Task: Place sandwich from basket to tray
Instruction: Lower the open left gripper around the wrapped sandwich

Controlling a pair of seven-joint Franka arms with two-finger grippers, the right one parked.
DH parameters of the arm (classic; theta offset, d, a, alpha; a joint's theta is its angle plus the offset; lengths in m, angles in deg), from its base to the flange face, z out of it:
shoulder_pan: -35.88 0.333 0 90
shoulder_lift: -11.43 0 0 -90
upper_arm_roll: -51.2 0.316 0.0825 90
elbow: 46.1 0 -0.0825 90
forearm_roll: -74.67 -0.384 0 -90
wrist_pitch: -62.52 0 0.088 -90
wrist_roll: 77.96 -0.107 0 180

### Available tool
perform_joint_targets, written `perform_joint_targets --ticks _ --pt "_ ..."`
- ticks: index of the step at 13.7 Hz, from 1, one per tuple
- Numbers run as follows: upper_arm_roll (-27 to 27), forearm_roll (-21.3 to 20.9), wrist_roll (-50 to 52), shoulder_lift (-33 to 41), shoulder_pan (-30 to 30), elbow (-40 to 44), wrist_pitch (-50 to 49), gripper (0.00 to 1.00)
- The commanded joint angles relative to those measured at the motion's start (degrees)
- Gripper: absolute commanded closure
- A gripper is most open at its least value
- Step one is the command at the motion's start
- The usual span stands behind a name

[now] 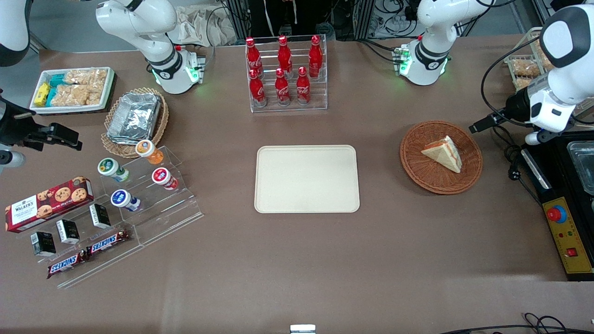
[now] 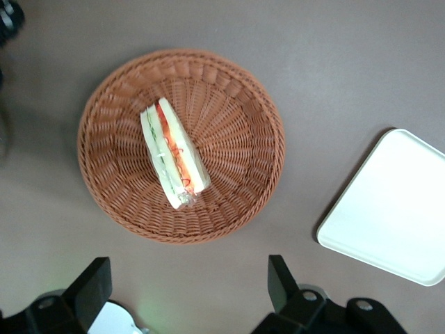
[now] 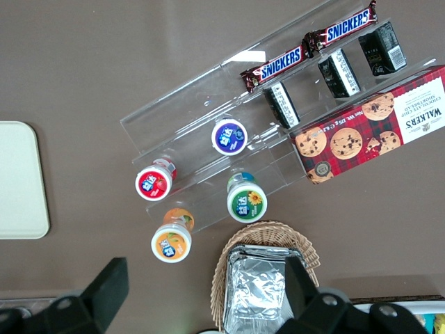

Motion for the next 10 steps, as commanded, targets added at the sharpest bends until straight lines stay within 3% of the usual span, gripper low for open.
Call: perform_joint_targets --ticks 1,4,10 --pt "-1.1 2.0 3.2 -3.6 1.0 -0.4 0.9 0.00" --pt "-0.9 6.3 6.7 -7.3 1.3 -1.1 3.1 0.00" --pt "-0.9 9.3 10.5 -13.1 3.1 -4.7 8.4 0.00"
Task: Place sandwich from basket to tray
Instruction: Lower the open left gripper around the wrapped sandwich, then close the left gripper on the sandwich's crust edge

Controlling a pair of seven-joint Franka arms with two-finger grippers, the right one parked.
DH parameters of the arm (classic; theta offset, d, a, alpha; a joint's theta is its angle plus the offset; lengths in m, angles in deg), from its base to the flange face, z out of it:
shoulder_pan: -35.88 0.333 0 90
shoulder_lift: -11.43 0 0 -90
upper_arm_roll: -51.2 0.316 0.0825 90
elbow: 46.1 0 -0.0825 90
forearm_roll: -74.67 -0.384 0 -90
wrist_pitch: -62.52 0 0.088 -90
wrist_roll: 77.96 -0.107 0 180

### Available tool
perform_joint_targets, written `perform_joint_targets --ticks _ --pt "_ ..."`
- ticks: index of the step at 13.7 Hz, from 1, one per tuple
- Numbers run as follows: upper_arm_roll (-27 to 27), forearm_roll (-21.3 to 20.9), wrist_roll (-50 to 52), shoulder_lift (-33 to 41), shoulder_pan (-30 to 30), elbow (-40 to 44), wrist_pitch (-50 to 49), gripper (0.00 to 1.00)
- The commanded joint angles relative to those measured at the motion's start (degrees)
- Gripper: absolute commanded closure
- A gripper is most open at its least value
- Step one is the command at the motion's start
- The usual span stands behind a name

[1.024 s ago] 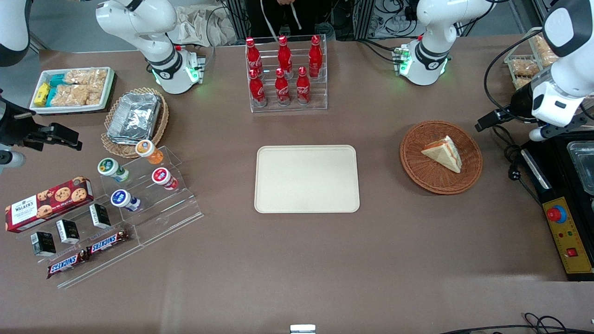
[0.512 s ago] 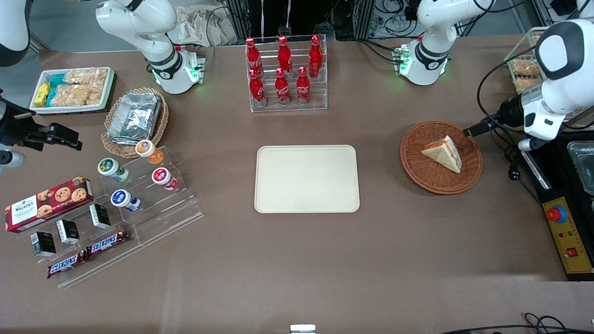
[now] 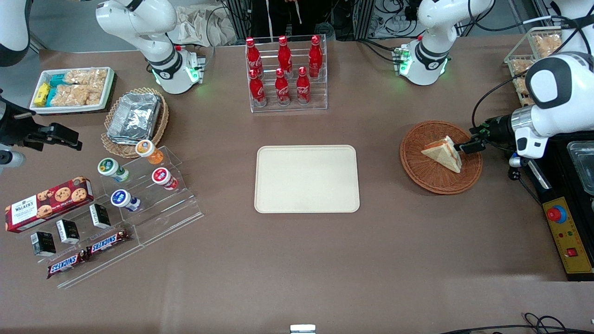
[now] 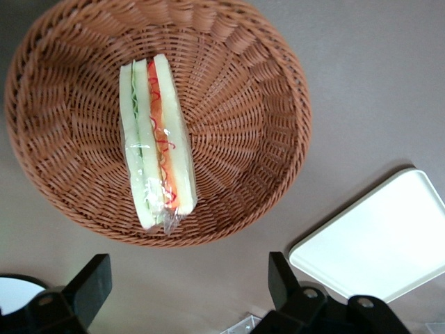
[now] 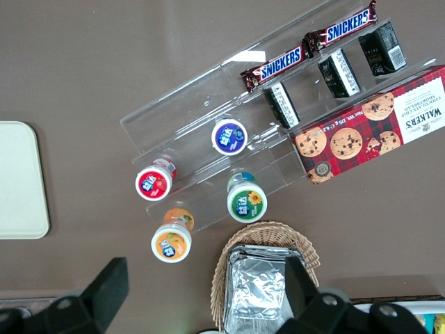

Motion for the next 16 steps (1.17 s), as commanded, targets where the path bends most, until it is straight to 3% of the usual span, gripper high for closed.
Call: perform_joint_targets --ticks 1,3,16 --pt "-0.8 1.4 6.9 -2.8 0.6 -0.5 1.4 0.00" --pt "-0.9 1.4 11.0 -5.2 0.4 -0.5 2.6 0.00" --pt "-0.7 0.4 10.3 -15.5 -1.9 -0.7 10.0 0.00"
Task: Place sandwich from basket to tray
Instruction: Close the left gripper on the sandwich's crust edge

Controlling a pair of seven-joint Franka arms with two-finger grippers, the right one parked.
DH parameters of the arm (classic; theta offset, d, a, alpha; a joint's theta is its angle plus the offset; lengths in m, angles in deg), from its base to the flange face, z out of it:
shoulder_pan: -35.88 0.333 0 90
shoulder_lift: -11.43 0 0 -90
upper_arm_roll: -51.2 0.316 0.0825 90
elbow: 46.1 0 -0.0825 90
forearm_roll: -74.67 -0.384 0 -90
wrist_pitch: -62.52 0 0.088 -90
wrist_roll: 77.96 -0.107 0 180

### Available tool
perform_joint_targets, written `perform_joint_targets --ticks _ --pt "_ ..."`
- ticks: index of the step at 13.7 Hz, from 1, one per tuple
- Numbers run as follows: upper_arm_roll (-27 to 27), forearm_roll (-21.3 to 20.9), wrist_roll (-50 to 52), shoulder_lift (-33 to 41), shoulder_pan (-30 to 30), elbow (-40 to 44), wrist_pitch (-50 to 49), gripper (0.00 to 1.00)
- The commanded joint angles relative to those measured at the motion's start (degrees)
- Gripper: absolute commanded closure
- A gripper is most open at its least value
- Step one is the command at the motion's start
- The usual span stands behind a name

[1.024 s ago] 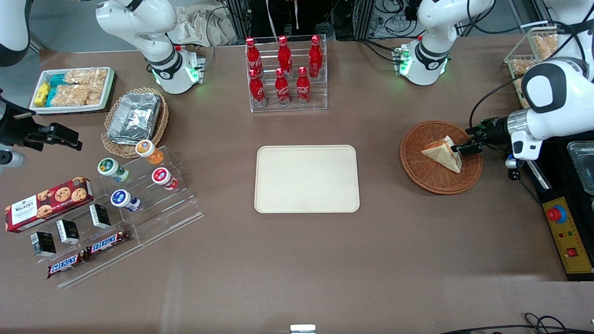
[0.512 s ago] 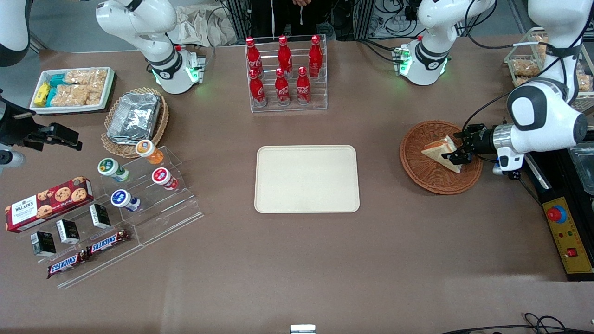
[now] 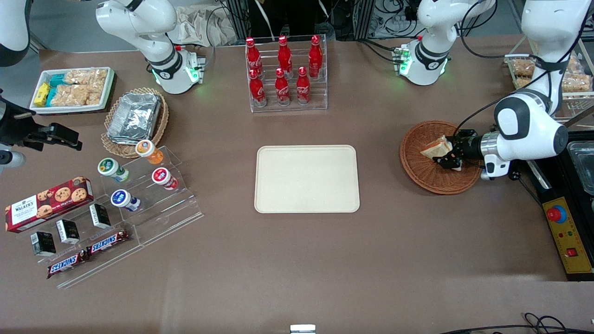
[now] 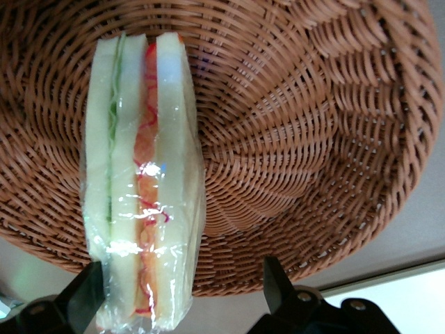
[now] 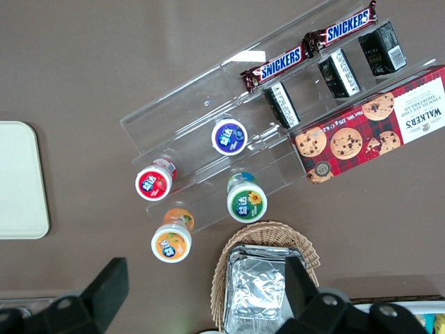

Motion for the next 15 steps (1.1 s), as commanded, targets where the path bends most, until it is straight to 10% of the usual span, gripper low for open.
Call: perform_joint_targets --ticks 1,15 --pt "0.2 -0.2 0.4 -1.4 0.1 0.2 1.4 0.00" --pt "3.8 -5.5 0.9 1.0 0.3 1.8 -6.6 0.00"
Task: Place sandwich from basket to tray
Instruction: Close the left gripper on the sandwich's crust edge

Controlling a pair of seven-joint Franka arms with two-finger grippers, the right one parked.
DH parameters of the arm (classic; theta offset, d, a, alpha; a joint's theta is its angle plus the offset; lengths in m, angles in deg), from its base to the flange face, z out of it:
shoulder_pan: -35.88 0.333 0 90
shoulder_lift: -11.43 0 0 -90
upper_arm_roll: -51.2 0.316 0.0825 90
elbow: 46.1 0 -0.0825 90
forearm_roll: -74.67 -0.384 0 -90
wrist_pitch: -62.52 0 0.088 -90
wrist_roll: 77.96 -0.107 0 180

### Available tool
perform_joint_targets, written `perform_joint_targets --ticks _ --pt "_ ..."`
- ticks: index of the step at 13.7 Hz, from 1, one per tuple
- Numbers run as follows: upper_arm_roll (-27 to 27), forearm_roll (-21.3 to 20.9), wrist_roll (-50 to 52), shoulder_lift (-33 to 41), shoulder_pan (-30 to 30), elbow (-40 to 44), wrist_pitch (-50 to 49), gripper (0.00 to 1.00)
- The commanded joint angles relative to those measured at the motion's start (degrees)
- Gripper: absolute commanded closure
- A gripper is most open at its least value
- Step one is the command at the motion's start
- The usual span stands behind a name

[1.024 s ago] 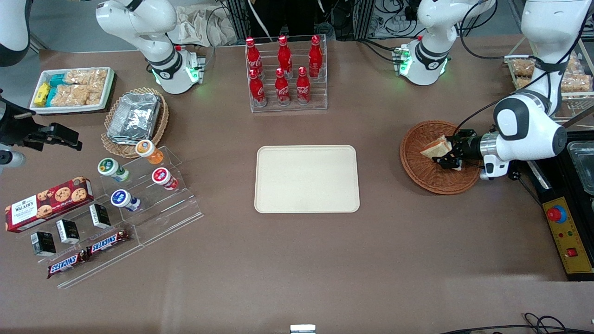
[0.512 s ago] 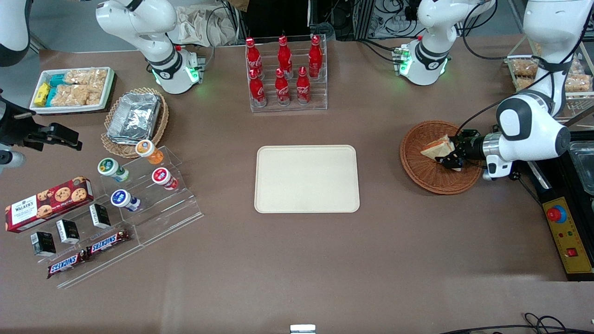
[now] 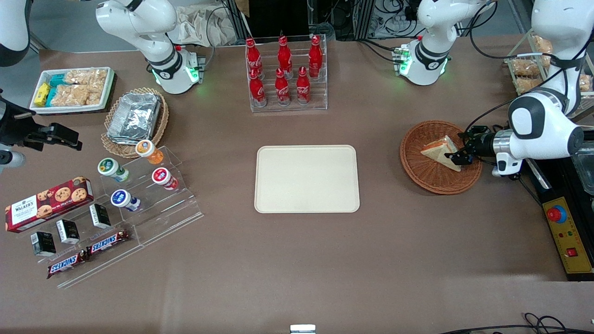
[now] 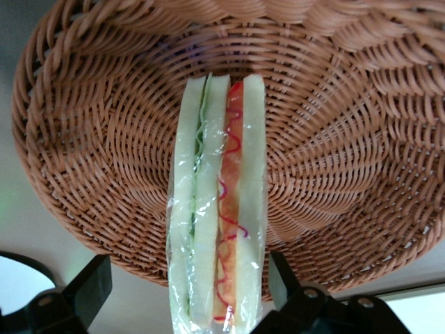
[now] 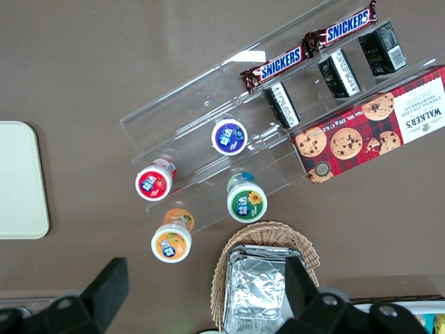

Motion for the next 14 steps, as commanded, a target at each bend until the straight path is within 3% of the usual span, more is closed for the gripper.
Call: perform_joint_targets --ticks 1,5,10,14 --pt "-0.1 0.7 1.0 0.4 0.0 -0.1 -0.5 0.00" --pt "-0.1 5.4 0.8 -1.6 -0.1 -0.1 2.3 0.00" --pt "-0.2 6.9 0.8 -2.3 -0.4 -0.5 3.6 0.01" --pt "-0.2 7.5 1.2 -2.2 -0.7 -0.5 3.6 0.17"
